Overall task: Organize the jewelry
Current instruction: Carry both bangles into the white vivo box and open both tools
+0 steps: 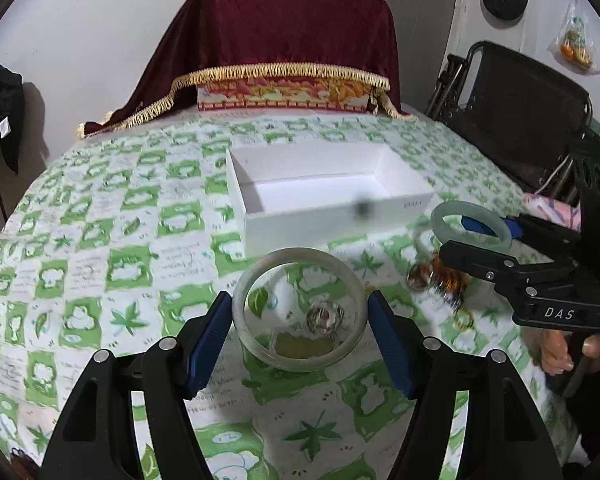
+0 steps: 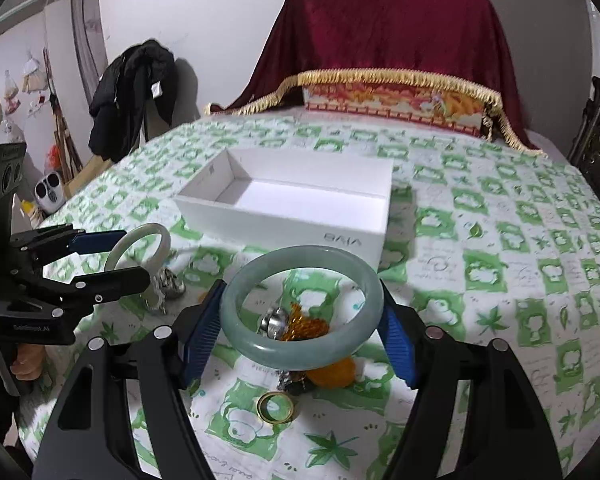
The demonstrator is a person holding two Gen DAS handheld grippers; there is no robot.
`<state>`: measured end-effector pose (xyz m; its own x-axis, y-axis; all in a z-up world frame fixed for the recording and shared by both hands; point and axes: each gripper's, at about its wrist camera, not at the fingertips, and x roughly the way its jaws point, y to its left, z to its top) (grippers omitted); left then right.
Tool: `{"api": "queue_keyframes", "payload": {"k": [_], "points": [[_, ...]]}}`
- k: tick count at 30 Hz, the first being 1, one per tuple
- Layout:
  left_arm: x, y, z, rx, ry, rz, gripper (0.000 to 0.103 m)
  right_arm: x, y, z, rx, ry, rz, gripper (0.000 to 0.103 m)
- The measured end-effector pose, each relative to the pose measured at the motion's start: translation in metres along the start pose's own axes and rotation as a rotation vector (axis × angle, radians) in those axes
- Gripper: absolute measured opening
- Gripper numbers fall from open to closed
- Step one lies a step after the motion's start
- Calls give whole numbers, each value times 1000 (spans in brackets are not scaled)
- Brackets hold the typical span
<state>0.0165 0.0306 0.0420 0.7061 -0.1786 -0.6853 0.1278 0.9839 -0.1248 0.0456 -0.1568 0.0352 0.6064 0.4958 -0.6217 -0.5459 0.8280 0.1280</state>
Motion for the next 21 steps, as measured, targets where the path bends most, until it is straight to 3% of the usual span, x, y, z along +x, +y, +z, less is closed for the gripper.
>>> {"api": "queue_keyframes", "payload": {"k": [10, 21], "points": [[-4, -16, 66, 68, -92, 15, 70, 5, -3, 54, -3, -65, 22, 69], [63, 11, 80, 33, 4, 62, 70, 66, -17, 66, 5, 5, -20, 69]]}}
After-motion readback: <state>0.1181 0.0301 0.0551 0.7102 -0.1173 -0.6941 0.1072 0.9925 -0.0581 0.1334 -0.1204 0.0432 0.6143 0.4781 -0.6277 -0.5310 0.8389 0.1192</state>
